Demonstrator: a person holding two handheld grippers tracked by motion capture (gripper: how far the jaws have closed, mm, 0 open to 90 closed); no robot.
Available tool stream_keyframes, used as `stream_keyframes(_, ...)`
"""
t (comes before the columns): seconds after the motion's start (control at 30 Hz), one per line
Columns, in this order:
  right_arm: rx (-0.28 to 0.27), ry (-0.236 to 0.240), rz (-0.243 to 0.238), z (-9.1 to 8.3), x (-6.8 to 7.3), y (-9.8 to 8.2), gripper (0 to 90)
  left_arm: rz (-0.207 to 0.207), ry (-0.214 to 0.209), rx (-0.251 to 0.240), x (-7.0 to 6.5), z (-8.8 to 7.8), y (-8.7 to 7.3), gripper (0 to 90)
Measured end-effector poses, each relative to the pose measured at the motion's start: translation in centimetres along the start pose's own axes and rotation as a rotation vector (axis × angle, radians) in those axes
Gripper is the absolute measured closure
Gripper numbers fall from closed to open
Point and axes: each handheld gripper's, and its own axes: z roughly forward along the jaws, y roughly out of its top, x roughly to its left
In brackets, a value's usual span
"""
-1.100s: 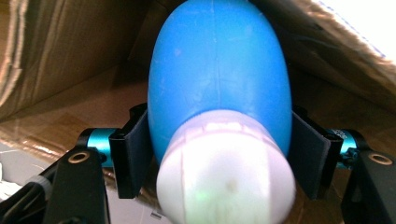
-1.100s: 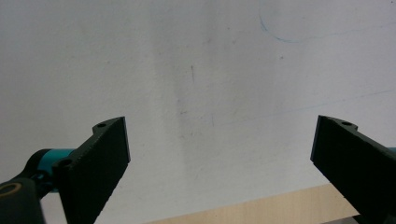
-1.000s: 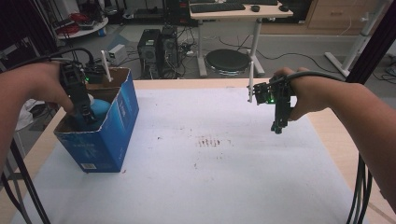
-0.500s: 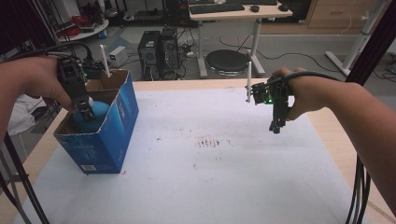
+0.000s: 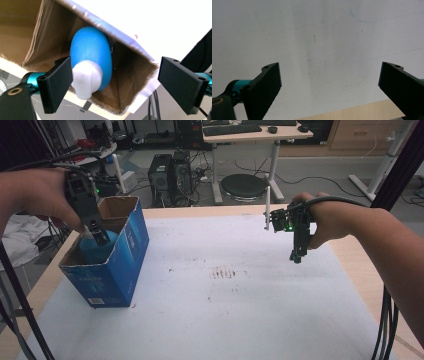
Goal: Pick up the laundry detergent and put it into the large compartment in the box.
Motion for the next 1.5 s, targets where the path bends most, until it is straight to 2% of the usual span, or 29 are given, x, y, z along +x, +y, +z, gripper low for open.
stream_keyframes(0.1,0.001,-0.001,-0.011,0.0,0.0,0.0,3.6,0.044,-0.013,-0.015,-0.8,-0.1,0.8,10.0)
stream_keyframes(0.13,0.001,-0.001,-0.011,0.0,0.0,0.0,3.6,0.044,-0.013,-0.015,-0.8,-0.1,0.8,9.8)
stream_keyframes(0.17,0.000,0.000,-0.012,0.0,0.0,-0.1,3.6,0.071,-0.019,-0.013,-1.3,-0.1,1.3,9.8)
stream_keyframes(0.2,0.000,-0.001,-0.010,-0.1,0.0,-0.1,3.6,0.081,-0.014,-0.021,-1.6,0.0,1.5,9.0)
stream_keyframes(0.3,0.001,0.001,-0.001,-0.1,0.1,-0.1,3.6,0.088,-0.025,-0.030,-2.1,0.0,2.0,8.1)
stream_keyframes(0.33,-0.002,0.001,0.000,-0.1,0.1,-0.1,3.6,0.110,-0.021,-0.035,-2.6,0.0,2.5,8.1)
stream_keyframes(0.4,0.001,0.000,-0.005,-0.1,0.1,-0.2,3.6,0.123,-0.017,-0.041,-3.0,0.0,2.9,6.3)
stream_keyframes(0.47,-0.004,0.000,0.001,-0.1,0.1,-0.3,3.6,0.132,-0.006,-0.046,-3.4,0.0,3.2,3.6)
stream_keyframes(0.67,-0.002,0.003,0.001,0.0,0.2,-0.4,3.6,0.160,-0.009,-0.053,-4.2,0.2,4.2,1.6)
stream_keyframes(0.83,-0.005,0.003,0.003,0.1,0.2,-0.5,3.6,0.195,-0.022,-0.041,-4.7,0.5,4.7,1.6)
stream_keyframes(0.9,-0.004,0.003,0.005,0.0,0.2,-0.5,3.6,0.223,-0.015,-0.023,-5.1,0.9,5.0,1.6)
stream_keyframes(1.1,-0.008,0.002,0.003,0.0,0.3,-0.3,3.6,0.247,0.009,-0.008,-5.7,1.2,5.3,1.6)
stream_keyframes(1.27,-0.009,0.003,0.004,-0.2,0.6,0.1,3.6,0.284,-0.002,-0.007,-6.2,1.7,5.5,1.6)
stream_keyframes(1.5,0.001,0.004,-0.010,-0.1,0.9,0.4,3.6,0.315,0.001,0.028,-6.6,2.9,6.1,1.6)
